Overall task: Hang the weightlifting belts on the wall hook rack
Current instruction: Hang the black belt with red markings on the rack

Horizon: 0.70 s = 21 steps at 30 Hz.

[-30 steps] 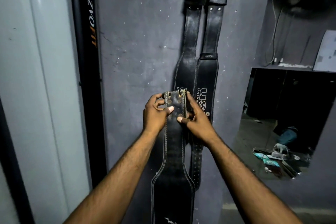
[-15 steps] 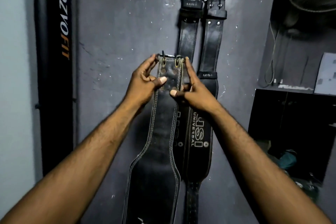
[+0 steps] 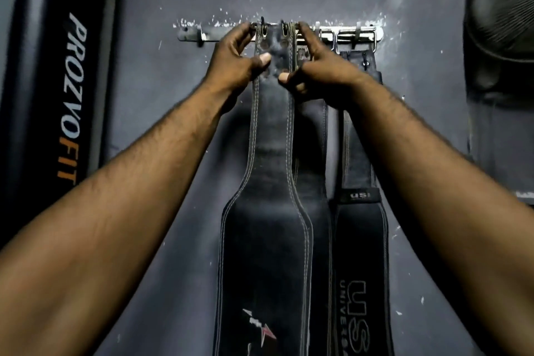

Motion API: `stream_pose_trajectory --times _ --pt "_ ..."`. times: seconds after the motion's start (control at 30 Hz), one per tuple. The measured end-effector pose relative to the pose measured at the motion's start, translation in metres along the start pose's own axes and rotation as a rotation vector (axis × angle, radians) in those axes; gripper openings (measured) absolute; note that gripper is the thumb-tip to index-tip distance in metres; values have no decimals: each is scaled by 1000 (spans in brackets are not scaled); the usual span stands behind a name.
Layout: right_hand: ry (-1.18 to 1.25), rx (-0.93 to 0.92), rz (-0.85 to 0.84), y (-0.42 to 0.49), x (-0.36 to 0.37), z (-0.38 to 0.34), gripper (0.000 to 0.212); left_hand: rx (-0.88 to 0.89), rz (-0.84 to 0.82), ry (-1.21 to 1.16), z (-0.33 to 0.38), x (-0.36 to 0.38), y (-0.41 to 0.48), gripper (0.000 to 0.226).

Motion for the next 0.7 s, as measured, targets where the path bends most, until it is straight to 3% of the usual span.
stream_pose_trajectory --times 0.1,0.17,0.4,0.57,0.7 --pt "-62 36 28 25 -10 -8 101 7 -18 30 -3 1 31 66" --pt "-86 45 43 38 -13 -9 100 23 -48 54 -5 3 44 47" --pt "-117 69 4 81 -10 10 95 11 -143 177 -32 0 76 42" --pt "-113 92 -20 78 -10 29 103 14 -163 213 -49 0 66 55" --pt "-381 -30 221 54 -3 28 96 104 -90 339 -55 -3 37 65"
Point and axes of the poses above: each hand's wrist, its own y-axis towards the middle knuckle, its own x-axis out of the palm, z = x × y, the point moved 7 cm from there along y, towards the middle knuckle, and after that the axes turned 9 degrees about -y, right-handed, at the moved point
